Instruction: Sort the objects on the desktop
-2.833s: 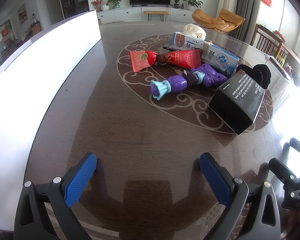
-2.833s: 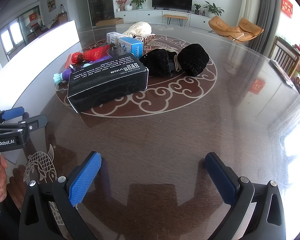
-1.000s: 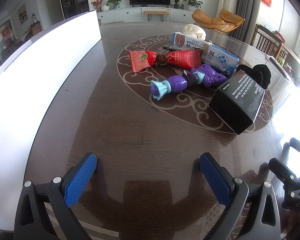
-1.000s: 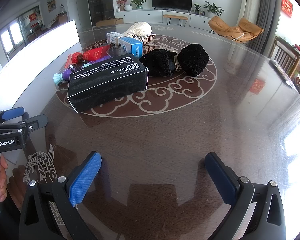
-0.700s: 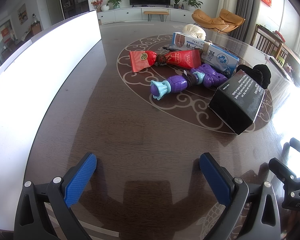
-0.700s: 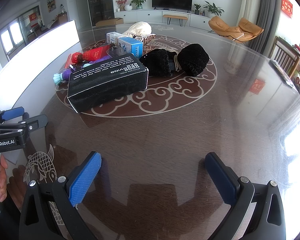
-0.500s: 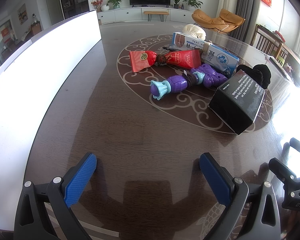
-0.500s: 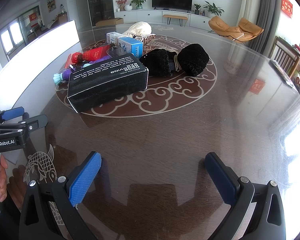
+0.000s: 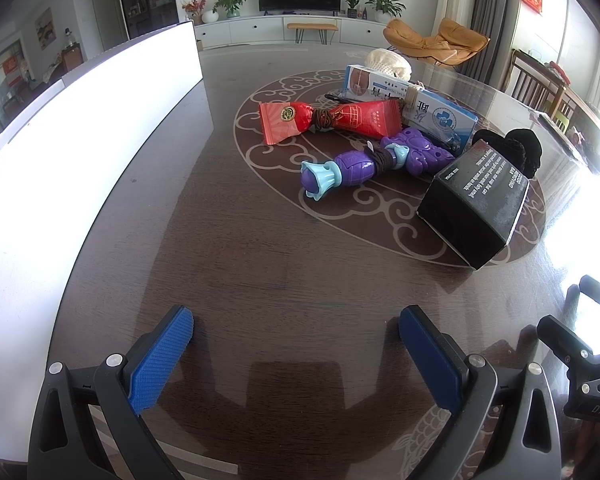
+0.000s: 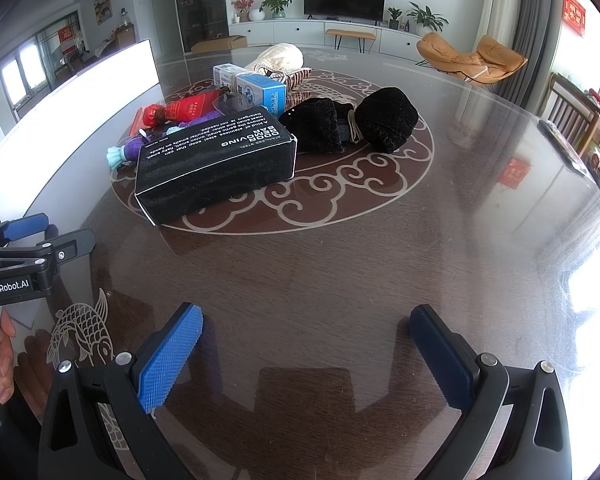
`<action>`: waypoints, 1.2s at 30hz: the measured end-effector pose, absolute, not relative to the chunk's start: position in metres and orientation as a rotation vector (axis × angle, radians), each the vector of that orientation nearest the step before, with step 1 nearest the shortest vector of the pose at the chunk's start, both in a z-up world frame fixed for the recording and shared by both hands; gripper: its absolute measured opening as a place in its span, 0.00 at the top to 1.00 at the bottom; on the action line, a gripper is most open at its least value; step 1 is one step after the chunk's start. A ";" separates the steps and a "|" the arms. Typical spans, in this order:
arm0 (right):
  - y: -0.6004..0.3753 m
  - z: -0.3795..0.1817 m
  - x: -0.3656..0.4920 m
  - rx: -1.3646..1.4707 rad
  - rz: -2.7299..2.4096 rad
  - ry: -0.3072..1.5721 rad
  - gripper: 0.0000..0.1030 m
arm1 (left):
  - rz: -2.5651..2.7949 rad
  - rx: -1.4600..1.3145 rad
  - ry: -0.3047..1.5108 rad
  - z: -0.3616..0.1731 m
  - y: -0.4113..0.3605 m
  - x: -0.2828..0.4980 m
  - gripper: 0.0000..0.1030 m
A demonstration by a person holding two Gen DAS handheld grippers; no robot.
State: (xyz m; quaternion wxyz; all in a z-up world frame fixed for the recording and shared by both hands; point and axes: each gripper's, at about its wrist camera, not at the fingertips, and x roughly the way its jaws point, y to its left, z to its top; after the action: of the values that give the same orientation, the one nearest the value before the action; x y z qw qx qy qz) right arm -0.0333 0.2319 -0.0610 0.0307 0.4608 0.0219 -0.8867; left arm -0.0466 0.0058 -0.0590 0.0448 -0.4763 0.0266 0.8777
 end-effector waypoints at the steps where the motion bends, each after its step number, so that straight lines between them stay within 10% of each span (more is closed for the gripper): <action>1: 0.232 -0.061 -0.033 1.420 -2.732 0.068 0.00 | 2.680 -1.455 0.080 -0.059 0.006 -0.047 0.00; 8: 0.233 -0.057 -0.039 1.500 -2.663 0.071 0.00 | 2.680 -1.452 0.080 -0.056 0.005 -0.048 0.00; 18: 0.221 -0.021 -0.120 1.436 -2.624 -0.521 0.00 | 2.711 -1.453 0.058 -0.056 0.001 -0.051 0.00; 28: 0.172 -0.048 -0.149 1.540 -2.694 -0.205 0.02 | 2.718 -1.456 0.049 -0.057 0.000 -0.058 0.00; 33: 0.190 -0.043 -0.117 1.440 -2.714 -0.084 0.42 | 2.719 -1.457 0.048 -0.057 -0.001 -0.063 0.00; 36: 0.208 -0.043 -0.099 1.415 -2.722 -0.035 0.42 | 2.719 -1.458 0.049 -0.058 -0.001 -0.066 0.00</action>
State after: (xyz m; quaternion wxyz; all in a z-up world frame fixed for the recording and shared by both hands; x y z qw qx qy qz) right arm -0.0993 0.2078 -0.0431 0.0369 0.4609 -0.0114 -0.8866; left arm -0.0663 -0.0007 -0.0579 0.0278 -0.4722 0.0159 0.8809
